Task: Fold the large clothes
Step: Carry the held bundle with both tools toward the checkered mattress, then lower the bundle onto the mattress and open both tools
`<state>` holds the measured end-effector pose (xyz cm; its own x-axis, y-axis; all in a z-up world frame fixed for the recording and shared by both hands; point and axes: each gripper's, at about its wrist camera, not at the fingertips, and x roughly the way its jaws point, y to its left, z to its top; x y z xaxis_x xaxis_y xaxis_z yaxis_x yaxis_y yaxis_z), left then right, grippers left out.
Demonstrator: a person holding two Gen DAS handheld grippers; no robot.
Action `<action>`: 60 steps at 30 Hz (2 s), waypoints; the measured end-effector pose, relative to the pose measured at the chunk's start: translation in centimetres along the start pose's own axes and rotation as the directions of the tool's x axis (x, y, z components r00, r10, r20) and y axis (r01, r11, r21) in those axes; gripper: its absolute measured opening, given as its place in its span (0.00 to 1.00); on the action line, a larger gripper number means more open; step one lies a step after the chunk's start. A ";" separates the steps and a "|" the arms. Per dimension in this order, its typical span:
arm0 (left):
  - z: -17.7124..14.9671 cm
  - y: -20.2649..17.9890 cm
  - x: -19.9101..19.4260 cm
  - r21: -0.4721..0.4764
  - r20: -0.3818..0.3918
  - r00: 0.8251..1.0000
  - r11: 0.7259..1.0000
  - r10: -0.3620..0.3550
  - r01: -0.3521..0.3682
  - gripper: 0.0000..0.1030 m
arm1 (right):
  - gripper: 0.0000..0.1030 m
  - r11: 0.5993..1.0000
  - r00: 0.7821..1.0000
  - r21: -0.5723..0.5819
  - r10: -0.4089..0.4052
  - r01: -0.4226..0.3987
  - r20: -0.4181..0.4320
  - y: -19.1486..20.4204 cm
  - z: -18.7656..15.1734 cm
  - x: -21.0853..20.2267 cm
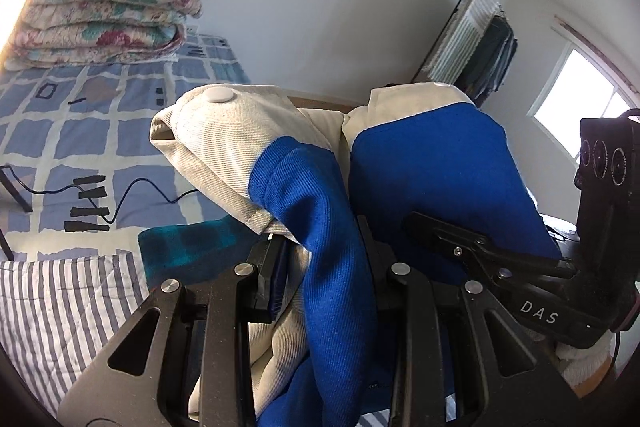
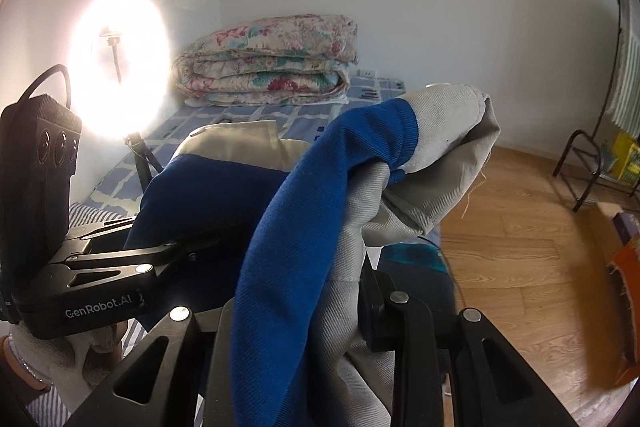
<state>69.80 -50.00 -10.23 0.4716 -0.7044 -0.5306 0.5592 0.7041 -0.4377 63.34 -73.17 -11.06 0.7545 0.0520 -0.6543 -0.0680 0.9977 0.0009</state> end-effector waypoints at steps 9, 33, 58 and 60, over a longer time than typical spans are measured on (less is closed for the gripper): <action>-1.2 3.2 4.2 0.008 -0.041 0.999 0.999 0.033 -0.033 0.28 | 0.24 1.000 0.998 0.021 -0.004 0.005 -0.057 -3.0 -1.4 5.8; -2.8 9.0 6.2 0.041 -0.066 0.983 0.985 0.172 -0.170 0.33 | 0.35 0.970 0.989 0.239 -0.005 0.040 -0.147 -12.5 -5.8 10.9; -4.9 7.7 -0.4 0.071 -0.052 0.967 0.966 0.251 -0.247 0.69 | 0.75 0.925 0.972 0.307 -0.188 0.223 -0.140 -11.6 -6.9 4.4; -5.1 6.9 -2.4 0.073 -0.033 0.969 0.967 0.246 -0.244 0.69 | 0.75 0.926 0.973 0.302 -0.197 0.225 -0.121 -10.8 -6.8 2.7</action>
<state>69.07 -42.99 -15.73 0.5722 -0.5058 -0.6456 0.4761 0.8458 -0.2407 61.67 -84.07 -17.94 0.6686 -0.1515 -0.7280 0.3042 0.9491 0.0819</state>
